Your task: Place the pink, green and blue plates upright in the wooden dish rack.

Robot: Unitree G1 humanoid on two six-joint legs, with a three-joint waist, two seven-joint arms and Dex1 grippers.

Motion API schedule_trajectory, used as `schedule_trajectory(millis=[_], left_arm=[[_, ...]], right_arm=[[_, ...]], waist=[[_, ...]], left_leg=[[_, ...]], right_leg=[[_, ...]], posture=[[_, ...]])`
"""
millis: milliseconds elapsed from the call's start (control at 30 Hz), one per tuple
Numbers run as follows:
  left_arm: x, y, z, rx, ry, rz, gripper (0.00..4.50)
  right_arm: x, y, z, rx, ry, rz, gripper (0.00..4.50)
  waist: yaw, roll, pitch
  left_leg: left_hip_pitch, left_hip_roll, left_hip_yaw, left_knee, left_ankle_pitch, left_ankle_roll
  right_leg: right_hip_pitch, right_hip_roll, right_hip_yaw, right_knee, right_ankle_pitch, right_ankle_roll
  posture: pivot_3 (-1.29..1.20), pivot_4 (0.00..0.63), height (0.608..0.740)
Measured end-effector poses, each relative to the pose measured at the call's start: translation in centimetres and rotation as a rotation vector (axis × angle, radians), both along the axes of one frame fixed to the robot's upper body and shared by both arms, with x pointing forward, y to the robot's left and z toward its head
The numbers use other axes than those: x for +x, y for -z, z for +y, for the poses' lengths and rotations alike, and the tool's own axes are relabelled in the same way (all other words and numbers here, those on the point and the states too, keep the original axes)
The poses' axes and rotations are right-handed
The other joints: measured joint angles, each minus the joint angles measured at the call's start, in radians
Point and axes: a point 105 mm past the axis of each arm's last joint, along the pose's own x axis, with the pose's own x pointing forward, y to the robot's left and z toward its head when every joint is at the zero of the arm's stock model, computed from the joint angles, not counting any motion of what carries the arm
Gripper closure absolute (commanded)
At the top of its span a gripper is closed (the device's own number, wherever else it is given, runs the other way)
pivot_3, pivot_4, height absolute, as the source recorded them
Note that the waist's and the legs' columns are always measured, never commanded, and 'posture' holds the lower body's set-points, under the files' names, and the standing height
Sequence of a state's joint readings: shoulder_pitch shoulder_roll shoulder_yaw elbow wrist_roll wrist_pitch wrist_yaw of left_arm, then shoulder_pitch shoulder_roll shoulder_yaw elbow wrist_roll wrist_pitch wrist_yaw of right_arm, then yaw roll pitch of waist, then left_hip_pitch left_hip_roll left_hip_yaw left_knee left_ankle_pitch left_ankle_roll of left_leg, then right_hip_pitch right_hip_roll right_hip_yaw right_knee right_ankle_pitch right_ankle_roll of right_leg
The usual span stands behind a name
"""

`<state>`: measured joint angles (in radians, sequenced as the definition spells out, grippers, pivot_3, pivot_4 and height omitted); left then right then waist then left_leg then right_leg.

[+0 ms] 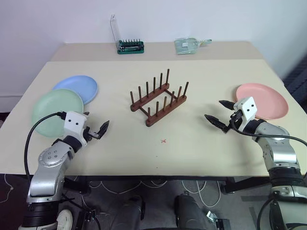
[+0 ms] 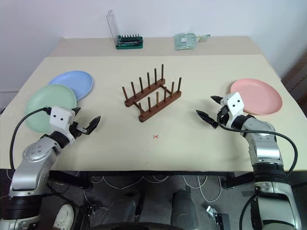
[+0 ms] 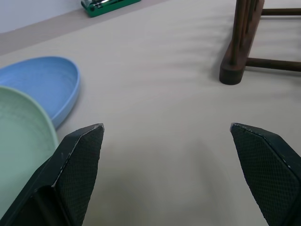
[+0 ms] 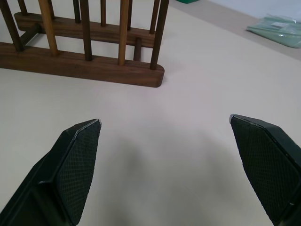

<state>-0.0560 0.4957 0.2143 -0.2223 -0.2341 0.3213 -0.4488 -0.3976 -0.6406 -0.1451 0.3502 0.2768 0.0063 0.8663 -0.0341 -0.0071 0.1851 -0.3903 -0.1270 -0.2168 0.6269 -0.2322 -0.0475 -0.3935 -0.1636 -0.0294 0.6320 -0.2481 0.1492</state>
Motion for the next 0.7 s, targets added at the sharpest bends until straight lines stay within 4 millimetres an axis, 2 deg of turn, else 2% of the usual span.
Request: schedule_trajectory(millis=[333,533,700], left_arm=[[0.1,-0.2,-0.1,0.010,-0.002,-0.019,0.08],[0.2,0.2,-1.4,0.015,0.056,-0.003,0.08],[-0.1,1.0,-3.1,0.011,0.166,0.042,0.08]], right_arm=[[0.4,0.4,0.8,0.008,-0.017,0.001,0.02],[-0.9,2.0,0.6,-0.007,-0.024,0.066,0.02],[-1.3,1.2,1.3,-0.016,-0.031,0.050,0.02]], waist=[[0.022,0.000,0.000],[0.023,0.000,0.000],[0.019,0.000,0.000]], left_leg=[[0.000,0.004,0.015,0.000,-0.002,0.002],[0.000,0.004,0.023,0.000,-0.003,0.004],[0.000,0.013,0.028,0.000,-0.003,0.004]], right_leg=[[-0.006,0.005,0.016,-0.001,0.001,-0.001],[-0.010,0.007,0.025,-0.001,0.002,0.000],[-0.012,0.012,0.027,-0.002,0.004,-0.003]], posture=[[0.00,0.150,0.740],[0.00,0.150,0.740],[0.00,0.150,0.740]])
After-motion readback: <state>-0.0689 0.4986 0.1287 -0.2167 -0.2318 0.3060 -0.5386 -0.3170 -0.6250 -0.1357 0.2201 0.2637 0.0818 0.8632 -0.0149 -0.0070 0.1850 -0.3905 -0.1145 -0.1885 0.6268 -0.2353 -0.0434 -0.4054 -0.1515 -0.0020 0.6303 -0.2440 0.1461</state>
